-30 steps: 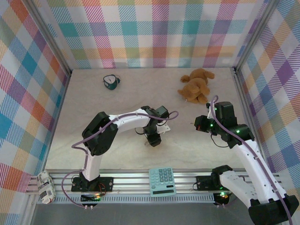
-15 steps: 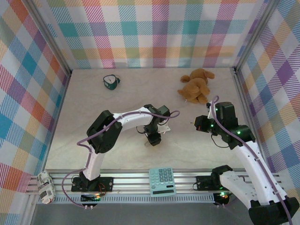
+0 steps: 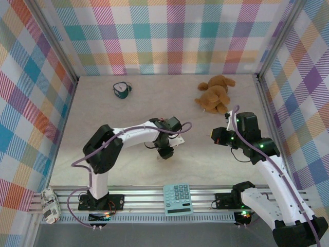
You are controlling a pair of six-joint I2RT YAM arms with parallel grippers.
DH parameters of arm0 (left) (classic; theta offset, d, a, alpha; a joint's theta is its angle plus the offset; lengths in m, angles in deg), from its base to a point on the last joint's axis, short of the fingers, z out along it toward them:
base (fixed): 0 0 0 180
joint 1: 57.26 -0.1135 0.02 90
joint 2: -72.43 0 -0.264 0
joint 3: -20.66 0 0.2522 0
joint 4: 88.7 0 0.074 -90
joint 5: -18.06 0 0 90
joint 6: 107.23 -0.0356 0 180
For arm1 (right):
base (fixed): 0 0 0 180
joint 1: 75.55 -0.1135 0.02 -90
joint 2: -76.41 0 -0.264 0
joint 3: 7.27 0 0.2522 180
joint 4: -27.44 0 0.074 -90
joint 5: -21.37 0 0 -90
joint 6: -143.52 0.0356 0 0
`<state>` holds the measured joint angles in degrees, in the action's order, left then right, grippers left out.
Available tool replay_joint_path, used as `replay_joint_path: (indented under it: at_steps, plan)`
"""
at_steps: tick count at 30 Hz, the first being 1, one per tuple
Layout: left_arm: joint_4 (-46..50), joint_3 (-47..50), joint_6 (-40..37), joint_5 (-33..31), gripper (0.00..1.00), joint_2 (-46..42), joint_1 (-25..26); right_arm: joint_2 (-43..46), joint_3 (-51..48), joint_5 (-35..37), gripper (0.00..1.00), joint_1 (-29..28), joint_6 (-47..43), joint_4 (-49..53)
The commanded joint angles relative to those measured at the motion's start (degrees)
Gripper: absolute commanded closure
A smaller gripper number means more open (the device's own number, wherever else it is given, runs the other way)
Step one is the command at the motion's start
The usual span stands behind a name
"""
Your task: Unlock with the key
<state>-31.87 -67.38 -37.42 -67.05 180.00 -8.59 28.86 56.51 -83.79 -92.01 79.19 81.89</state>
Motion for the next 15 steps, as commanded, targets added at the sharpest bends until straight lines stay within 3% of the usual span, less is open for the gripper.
replay_joint_path:
  at_steps: [1, 11, 15]
  plan:
    - [-8.88, 3.80, 1.03, -1.47, 0.72, -7.88, 0.62, -0.77, -1.30, -7.28, 0.96, -0.08, -1.51, -4.01]
    - [-36.10, 24.84, -0.72, -13.44, 0.74, -28.89, 6.26, -2.46, -2.37, -12.87, 0.97, -2.19, -2.22, -9.94]
    - [-37.99, 26.07, -0.05, -14.00, 0.74, -30.44, 7.78, -3.65, -2.77, -12.44, 0.98, -5.68, -3.39, -12.15]
